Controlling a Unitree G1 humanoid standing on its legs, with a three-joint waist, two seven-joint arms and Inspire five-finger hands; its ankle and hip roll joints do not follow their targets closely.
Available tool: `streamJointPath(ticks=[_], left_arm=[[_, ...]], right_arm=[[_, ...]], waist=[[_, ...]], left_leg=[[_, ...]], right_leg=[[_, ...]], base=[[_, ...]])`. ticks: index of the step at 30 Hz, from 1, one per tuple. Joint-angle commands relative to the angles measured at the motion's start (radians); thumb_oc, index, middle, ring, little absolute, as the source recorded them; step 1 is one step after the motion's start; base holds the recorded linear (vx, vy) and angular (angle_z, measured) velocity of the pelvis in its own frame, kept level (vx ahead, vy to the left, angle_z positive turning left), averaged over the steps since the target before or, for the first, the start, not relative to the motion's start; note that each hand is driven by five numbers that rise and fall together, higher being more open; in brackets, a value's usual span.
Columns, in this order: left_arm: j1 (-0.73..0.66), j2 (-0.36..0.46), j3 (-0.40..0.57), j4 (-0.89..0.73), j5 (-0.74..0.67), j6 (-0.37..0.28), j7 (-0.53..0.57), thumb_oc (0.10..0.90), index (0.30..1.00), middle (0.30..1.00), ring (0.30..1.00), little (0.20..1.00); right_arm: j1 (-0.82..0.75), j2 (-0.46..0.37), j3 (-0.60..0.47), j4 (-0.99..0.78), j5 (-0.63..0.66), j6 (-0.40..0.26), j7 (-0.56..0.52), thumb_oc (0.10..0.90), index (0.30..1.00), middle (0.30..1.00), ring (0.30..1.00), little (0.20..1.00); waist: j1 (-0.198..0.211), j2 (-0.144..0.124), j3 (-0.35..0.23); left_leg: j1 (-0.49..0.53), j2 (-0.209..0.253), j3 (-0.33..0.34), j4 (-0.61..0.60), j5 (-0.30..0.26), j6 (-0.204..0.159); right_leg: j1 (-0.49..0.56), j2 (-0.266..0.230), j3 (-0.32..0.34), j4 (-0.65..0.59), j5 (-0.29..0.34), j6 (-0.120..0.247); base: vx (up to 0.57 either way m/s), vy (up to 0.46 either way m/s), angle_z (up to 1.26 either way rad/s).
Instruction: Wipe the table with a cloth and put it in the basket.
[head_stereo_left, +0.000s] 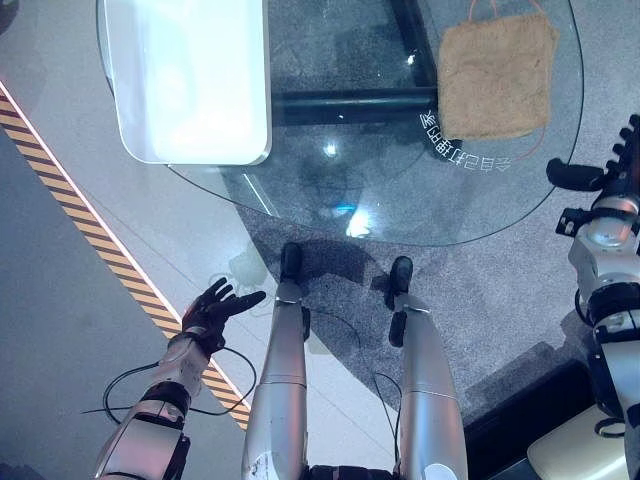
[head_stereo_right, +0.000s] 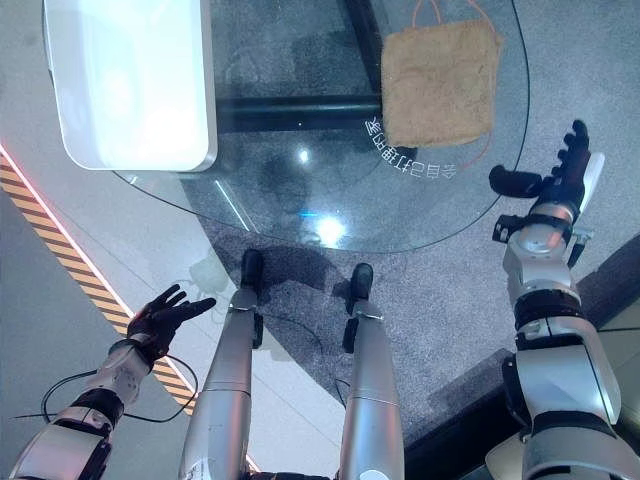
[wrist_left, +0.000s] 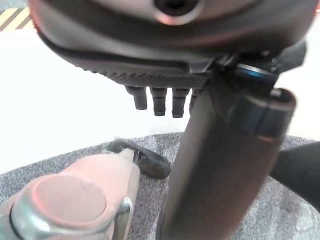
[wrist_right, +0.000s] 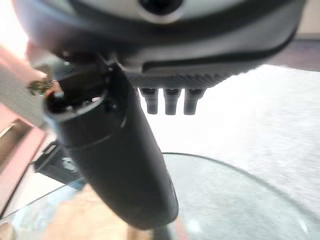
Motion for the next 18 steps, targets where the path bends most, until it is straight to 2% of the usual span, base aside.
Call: streamJointPath(ticks=[1, 7, 13, 15, 18], left_arm=[[0.064, 0.056, -0.002, 0.026, -0.045, -0.008, -0.007, 0.800, 0.900, 0.900, 0.900, 0.900], [0.065, 0.060, -0.006, 0.005, -0.048, 0.001, -0.002, 0.800, 0.900, 0.900, 0.900, 0.900], [0.079, 0.063, -0.010, -0.028, -0.036, 0.010, 0.012, 0.800, 0.900, 0.900, 0.900, 0.900], [0.081, 0.063, -0.011, -0.031, -0.033, 0.010, 0.010, 0.800, 0.900, 0.900, 0.900, 0.900], [0.083, 0.065, -0.013, -0.038, -0.025, 0.015, 0.009, 0.800, 0.900, 0.900, 0.900, 0.900]], right_arm=[[-0.065, -0.150, 0.039, -0.085, -0.024, -0.061, -0.104, 0.800, 0.900, 0.900, 0.900, 0.900], [-0.184, -0.162, 0.151, -0.172, -0.112, -0.013, -0.126, 0.800, 0.900, 0.900, 0.900, 0.900], [-0.339, -0.162, 0.294, -0.256, -0.214, 0.101, -0.108, 0.800, 0.900, 0.900, 0.900, 0.900], [-0.368, -0.159, 0.319, -0.254, -0.230, 0.115, -0.101, 0.800, 0.900, 0.900, 0.900, 0.900], [-0.439, -0.148, 0.381, -0.251, -0.292, 0.170, -0.078, 0.800, 0.900, 0.900, 0.900, 0.900]], waist=[[0.006, -0.009, -0.023], [0.013, -0.005, -0.023], [0.029, -0.008, -0.023], [0.032, -0.007, -0.023], [0.043, -0.006, -0.023]], left_leg=[[0.030, -0.087, 0.098, -0.033, -0.007, 0.104], [0.030, -0.089, 0.097, -0.045, -0.004, 0.103], [0.033, -0.090, 0.091, -0.057, 0.000, 0.101], [0.034, -0.092, 0.089, -0.060, 0.001, 0.101], [0.034, -0.094, 0.085, -0.063, 0.002, 0.102]], right_leg=[[0.048, 0.060, -0.102, -0.060, 0.018, -0.056], [0.049, 0.060, -0.104, -0.072, 0.018, -0.054], [0.058, 0.060, -0.110, -0.088, 0.017, -0.053], [0.060, 0.060, -0.112, -0.091, 0.016, -0.054], [0.062, 0.059, -0.117, -0.094, 0.015, -0.054]], base=[[0.00, 0.029, 0.03], [0.00, 0.000, 0.00], [0.00, 0.000, 0.00], [0.00, 0.000, 0.00], [0.00, 0.000, 0.00]])
